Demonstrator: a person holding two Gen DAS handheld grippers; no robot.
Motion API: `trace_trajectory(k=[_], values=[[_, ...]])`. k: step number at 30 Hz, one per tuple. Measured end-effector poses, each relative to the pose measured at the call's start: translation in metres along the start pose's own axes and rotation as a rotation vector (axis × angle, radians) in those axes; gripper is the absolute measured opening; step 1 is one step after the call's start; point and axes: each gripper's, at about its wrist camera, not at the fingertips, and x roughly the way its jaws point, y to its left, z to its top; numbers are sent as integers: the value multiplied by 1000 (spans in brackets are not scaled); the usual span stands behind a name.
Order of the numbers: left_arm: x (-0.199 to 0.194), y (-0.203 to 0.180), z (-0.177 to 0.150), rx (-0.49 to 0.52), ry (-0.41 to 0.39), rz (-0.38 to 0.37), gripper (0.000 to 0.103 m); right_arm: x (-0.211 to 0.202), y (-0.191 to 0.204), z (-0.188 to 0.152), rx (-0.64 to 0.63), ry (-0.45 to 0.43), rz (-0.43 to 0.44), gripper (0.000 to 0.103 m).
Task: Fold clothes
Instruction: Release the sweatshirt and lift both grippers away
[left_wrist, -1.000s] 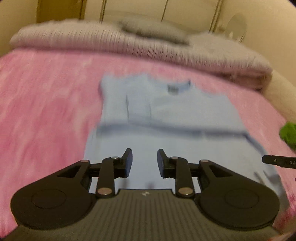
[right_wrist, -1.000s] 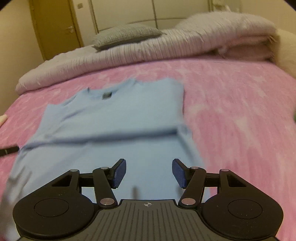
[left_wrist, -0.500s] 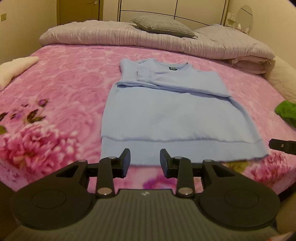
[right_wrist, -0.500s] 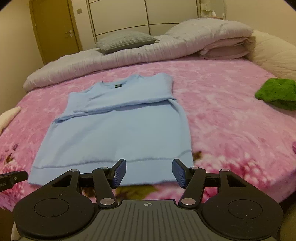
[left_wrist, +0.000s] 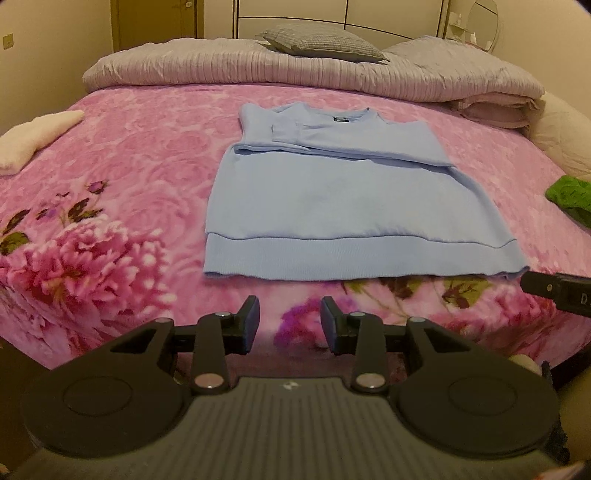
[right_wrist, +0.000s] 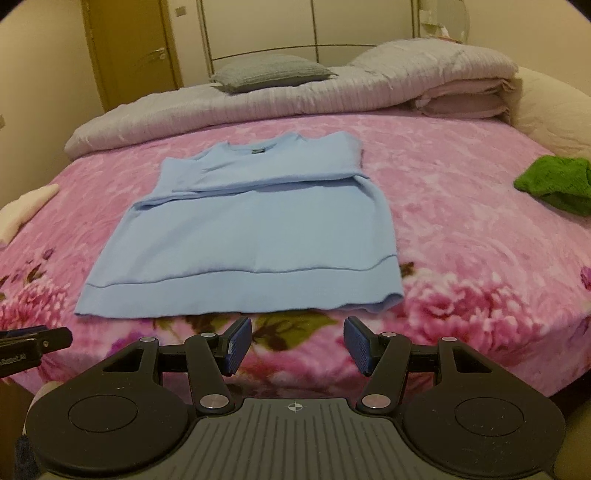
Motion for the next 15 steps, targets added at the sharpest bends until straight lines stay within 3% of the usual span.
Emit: trace_trajectory(k=[15], values=[[6, 1, -2, -6, 16, 2, 33, 3, -4, 2, -9, -3, 0, 59]])
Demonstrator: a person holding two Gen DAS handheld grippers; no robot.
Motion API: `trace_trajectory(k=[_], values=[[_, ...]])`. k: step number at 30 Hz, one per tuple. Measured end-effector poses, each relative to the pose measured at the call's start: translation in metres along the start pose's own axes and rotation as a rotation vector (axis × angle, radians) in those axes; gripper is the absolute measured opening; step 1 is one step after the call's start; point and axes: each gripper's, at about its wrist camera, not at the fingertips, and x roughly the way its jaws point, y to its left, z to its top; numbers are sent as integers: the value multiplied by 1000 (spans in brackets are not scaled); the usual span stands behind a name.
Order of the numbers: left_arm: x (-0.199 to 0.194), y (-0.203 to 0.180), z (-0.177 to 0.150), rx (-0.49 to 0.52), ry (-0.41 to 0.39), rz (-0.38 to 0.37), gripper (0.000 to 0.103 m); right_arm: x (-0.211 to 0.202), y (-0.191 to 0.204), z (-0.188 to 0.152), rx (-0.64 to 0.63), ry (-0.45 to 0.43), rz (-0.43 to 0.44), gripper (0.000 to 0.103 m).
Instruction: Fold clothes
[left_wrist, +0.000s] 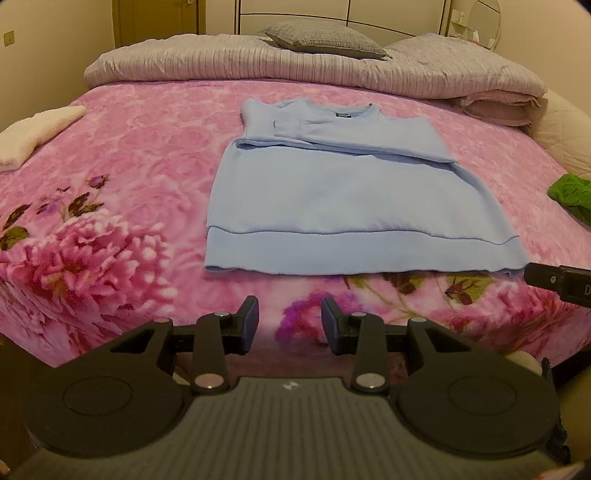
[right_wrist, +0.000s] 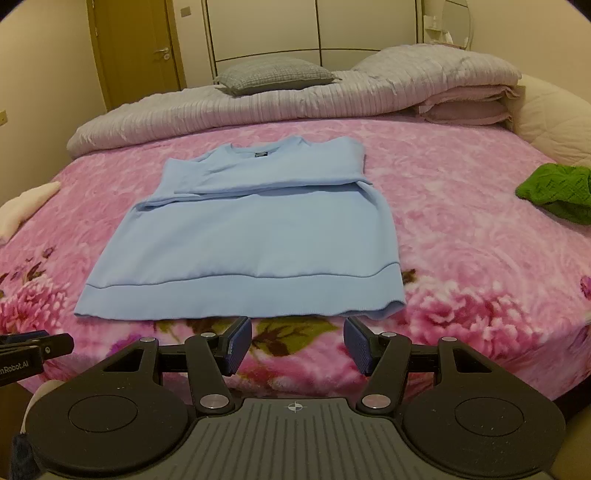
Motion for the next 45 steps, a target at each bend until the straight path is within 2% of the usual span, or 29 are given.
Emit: trace_trajectory(k=[7, 12, 17, 22, 26, 29, 34, 35, 40, 41, 44, 45], values=[[11, 6, 1, -10, 13, -15, 33, 8, -3, 0, 6, 18, 18, 59], [26, 31, 6, -71, 6, -67, 34, 21, -21, -2, 80, 38, 97, 59], [46, 68, 16, -153, -16, -107, 35, 35, -71, 9, 221, 21, 181, 59], [78, 101, 30, -229, -4, -141, 35, 55, -127, 20, 379, 7, 214, 59], [104, 119, 35, -302, 32, -195, 35, 76, -166, 27, 510, 25, 257, 59], [121, 131, 37, -373, 48, -248, 35, 94, -179, 30, 559, 62, 296, 59], [140, 146, 37, -481, 53, -378, 36, 131, -190, 31, 646, 129, 385, 59], [143, 147, 36, -492, 54, -398, 39, 135, -192, 31, 666, 128, 406, 59], [148, 153, 34, -507, 62, -457, 40, 144, -202, 28, 724, 122, 473, 58], [147, 155, 33, -510, 71, -453, 38, 143, -203, 26, 726, 124, 485, 58], [144, 162, 30, -521, 99, -442, 18, 136, -206, 21, 737, 139, 510, 58], [143, 164, 29, -529, 103, -443, 18, 132, -206, 19, 739, 147, 514, 58]])
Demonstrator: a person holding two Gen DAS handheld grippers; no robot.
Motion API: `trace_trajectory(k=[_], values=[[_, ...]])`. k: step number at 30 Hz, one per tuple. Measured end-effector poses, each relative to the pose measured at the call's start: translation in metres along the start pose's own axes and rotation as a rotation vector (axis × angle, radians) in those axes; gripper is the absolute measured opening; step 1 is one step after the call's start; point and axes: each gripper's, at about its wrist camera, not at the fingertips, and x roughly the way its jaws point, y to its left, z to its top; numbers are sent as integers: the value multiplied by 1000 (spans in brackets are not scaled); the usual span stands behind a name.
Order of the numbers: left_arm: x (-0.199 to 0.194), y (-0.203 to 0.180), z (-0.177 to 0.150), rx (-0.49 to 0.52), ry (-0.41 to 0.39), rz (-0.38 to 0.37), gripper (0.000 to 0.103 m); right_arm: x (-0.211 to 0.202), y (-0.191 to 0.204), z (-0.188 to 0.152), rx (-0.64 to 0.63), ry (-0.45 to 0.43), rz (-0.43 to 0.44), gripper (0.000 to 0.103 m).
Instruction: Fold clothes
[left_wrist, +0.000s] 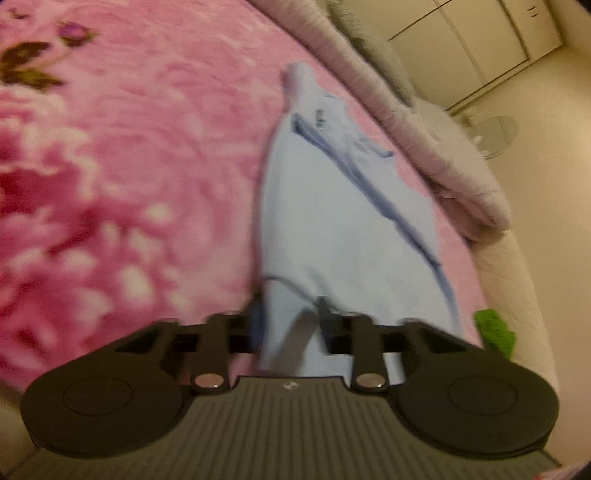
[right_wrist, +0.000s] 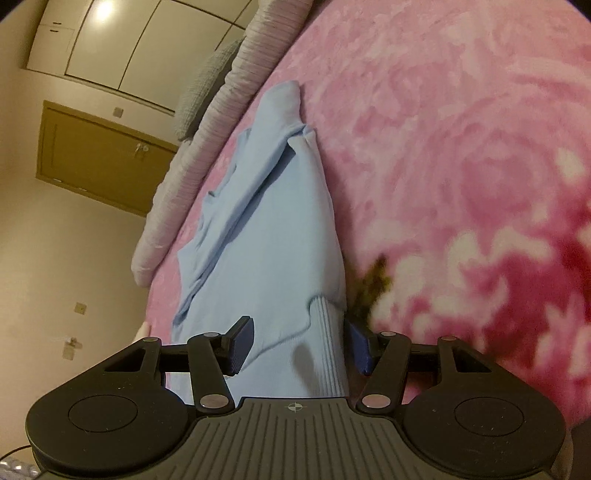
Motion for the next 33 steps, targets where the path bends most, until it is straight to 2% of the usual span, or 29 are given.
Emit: trace_trajectory(k=[4, 6, 7, 9, 11, 12, 13, 14, 17, 21, 25, 28, 33], values=[[2, 5, 3, -30, 18, -21, 23, -6, -1, -1, -11, 24, -8, 58], [11, 8, 8, -72, 19, -52, 30, -1, 1, 3, -11, 28, -16, 58], [16, 10, 10, -96, 18, -69, 30, 4, 3, 5, -10, 29, -21, 58], [23, 13, 16, -133, 19, -101, 25, 11, 6, 9, -18, 32, -26, 58], [26, 12, 19, -104, 30, -101, 19, 16, 6, 12, -20, 34, -23, 55], [25, 10, 19, -74, 36, -90, 10, 16, 6, 12, -22, 32, -25, 48], [24, 8, 19, -49, 42, -83, 5, 15, 8, 11, -35, 23, -30, 24], [22, 7, 19, -35, 43, -82, 4, 14, 10, 9, -49, 13, -37, 14], [6, -1, 18, 5, 1, -101, 3, 10, 17, 4, -93, -17, -55, 10], [-20, -17, 19, 63, -44, -117, 3, -15, 38, -4, -136, -69, -10, 9], [-48, -27, 10, 108, -75, -123, 3, -43, 58, -18, -192, -84, 25, 9], [-72, -21, -13, 88, -74, -125, 3, -54, 65, -33, -195, -75, 28, 9], [-101, -10, -60, 25, -42, -129, 3, -82, 53, -75, -144, -30, -5, 9]])
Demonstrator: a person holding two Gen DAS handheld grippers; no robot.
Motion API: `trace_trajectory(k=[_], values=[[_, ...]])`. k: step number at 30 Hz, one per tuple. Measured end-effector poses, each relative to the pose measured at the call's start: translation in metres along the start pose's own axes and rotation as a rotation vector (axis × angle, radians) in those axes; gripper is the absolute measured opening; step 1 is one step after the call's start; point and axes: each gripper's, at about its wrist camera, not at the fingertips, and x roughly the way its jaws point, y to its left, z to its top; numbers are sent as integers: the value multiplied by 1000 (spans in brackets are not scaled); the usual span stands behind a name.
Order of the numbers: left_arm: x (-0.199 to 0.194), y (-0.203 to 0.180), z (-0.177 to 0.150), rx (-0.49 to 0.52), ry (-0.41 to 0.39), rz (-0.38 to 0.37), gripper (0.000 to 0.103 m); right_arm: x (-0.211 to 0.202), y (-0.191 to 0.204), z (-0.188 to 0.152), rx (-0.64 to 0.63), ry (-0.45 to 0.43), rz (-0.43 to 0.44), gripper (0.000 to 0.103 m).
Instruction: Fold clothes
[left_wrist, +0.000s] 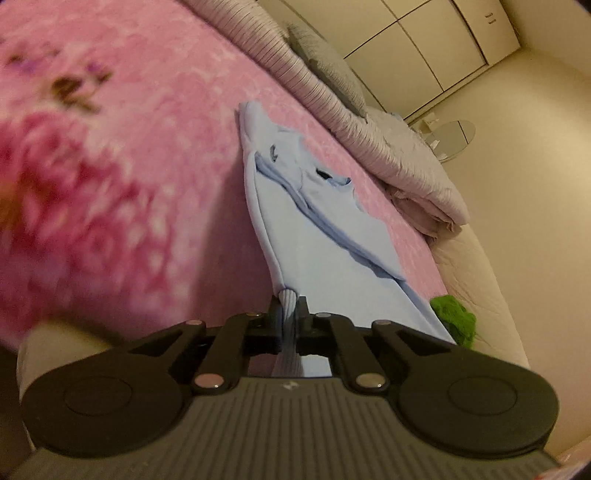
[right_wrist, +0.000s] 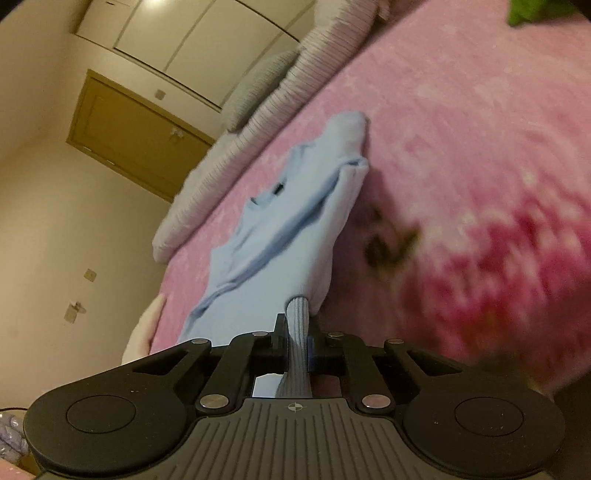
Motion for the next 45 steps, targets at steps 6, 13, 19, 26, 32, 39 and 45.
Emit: trace_trajectory(k=[6, 13, 19, 26, 32, 39, 45], values=[[-3, -8, 12, -40, -5, -59, 3, -29, 3, -4, 19, -15, -6, 9], [35, -30, 80, -6, -25, -92, 3, 13, 27, 58, -65, -60, 22, 8], [69, -34, 135, -2, -39, -102, 3, 51, 30, 106, -76, -114, 26, 7], [128, -15, 189, -64, -54, 71, 26, 115, 23, 176, -43, -197, -57, 24], [118, 5, 196, 14, -67, 182, 37, 127, 3, 189, -127, -187, -144, 68], [150, 1, 199, 154, 36, 123, 37, 156, 7, 184, -393, -21, -127, 68], [184, 10, 209, 182, 65, 145, 37, 188, 5, 191, -489, 40, -120, 68]])
